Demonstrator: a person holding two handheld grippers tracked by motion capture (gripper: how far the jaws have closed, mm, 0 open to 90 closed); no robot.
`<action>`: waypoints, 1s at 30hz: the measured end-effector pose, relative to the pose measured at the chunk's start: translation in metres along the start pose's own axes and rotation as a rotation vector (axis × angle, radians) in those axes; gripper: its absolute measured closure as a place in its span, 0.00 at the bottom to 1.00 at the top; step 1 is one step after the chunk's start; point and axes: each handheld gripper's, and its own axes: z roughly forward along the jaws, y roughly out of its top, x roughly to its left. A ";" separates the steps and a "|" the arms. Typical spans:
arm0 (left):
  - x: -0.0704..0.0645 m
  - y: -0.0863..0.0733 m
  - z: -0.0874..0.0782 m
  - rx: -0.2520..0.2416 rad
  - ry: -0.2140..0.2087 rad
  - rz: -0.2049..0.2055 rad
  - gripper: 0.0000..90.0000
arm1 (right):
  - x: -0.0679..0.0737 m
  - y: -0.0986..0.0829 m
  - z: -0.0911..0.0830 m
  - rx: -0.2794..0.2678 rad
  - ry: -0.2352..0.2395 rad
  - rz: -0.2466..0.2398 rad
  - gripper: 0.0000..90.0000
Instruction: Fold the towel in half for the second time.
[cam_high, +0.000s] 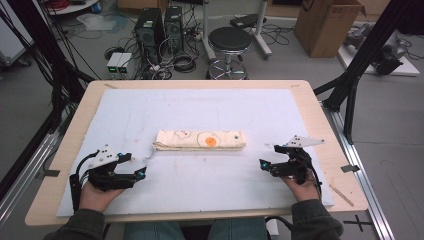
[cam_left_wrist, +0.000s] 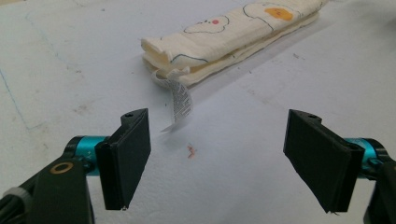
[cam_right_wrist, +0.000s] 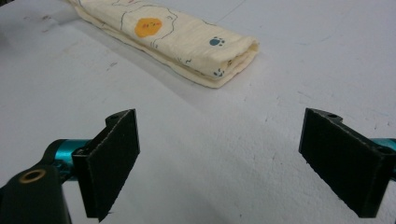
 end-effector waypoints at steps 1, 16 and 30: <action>-0.001 -0.001 -0.001 -0.003 0.001 -0.001 0.26 | 0.001 -0.001 -0.001 0.002 -0.001 -0.005 0.13; -0.013 -0.011 -0.015 -0.008 0.019 0.016 0.26 | 0.013 -0.017 -0.015 0.007 0.004 -0.021 0.13; -0.016 -0.017 -0.017 0.007 0.024 0.033 0.25 | 0.024 -0.027 -0.022 0.024 0.023 -0.027 0.13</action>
